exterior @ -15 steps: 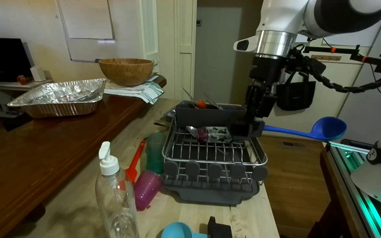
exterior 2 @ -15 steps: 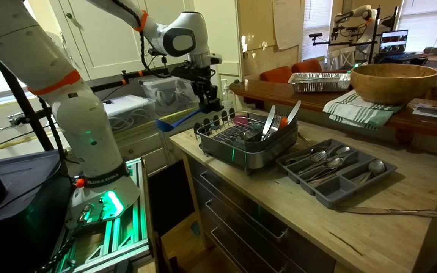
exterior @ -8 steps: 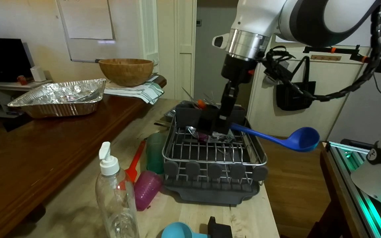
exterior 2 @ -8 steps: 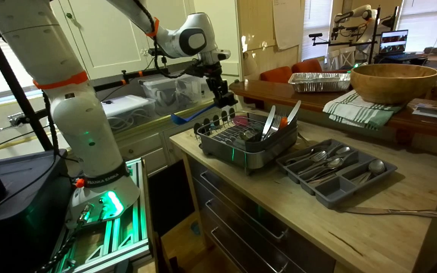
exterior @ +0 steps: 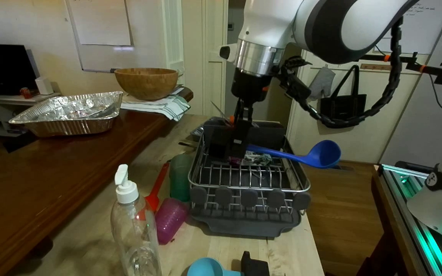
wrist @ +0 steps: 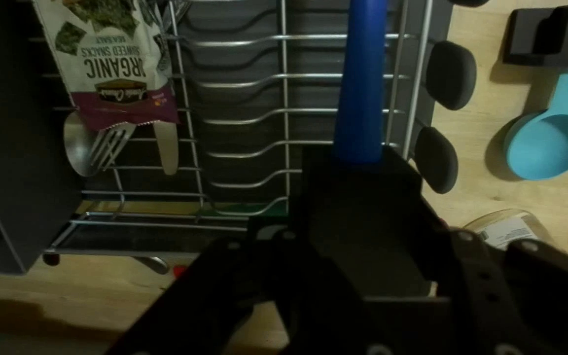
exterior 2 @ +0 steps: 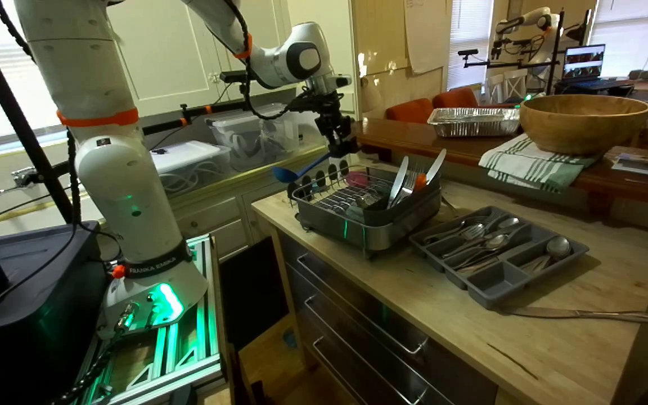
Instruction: Move the blue spoon to the left dish rack, then remove some utensils from the left dish rack
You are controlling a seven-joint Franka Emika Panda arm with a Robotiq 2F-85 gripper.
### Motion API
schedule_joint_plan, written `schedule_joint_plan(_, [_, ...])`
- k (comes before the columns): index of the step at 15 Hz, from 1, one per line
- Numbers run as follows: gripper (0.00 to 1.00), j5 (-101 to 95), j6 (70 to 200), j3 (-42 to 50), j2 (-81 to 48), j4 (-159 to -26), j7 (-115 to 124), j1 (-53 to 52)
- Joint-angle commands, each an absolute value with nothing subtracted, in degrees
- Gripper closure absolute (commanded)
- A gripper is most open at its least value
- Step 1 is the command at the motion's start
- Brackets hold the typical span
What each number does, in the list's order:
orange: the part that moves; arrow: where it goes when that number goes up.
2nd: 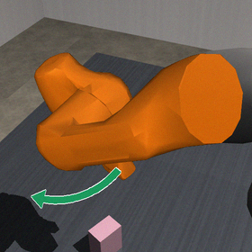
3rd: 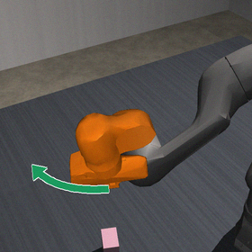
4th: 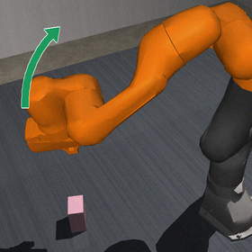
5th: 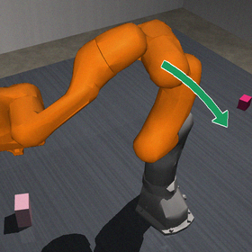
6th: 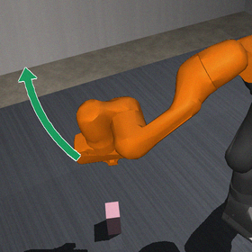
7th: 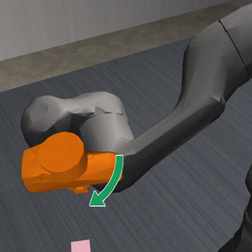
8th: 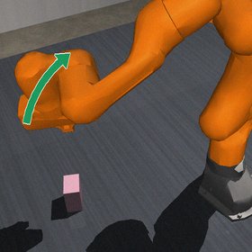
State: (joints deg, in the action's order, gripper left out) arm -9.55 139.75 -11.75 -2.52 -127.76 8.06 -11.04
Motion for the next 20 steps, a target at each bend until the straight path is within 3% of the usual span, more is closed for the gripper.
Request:
schedule_joint_plan(1, [0.74,-9.0,143.1,-12.1,-6.7,-125.1,2.8,-11.9])
schedule_joint_plan(8, [0.74,0.5,158.4,-14.8,-9.3,-126.2,-11.0,-10.5])
schedule_joint_plan(12, [0.74,9.6,158.0,-17.1,-9.5,-126.5,-23.8,-7.9])
schedule_joint_plan(20, [0.74,10.1,161.7,-14.6,-11.0,-129.8,-22.5,-5.6])
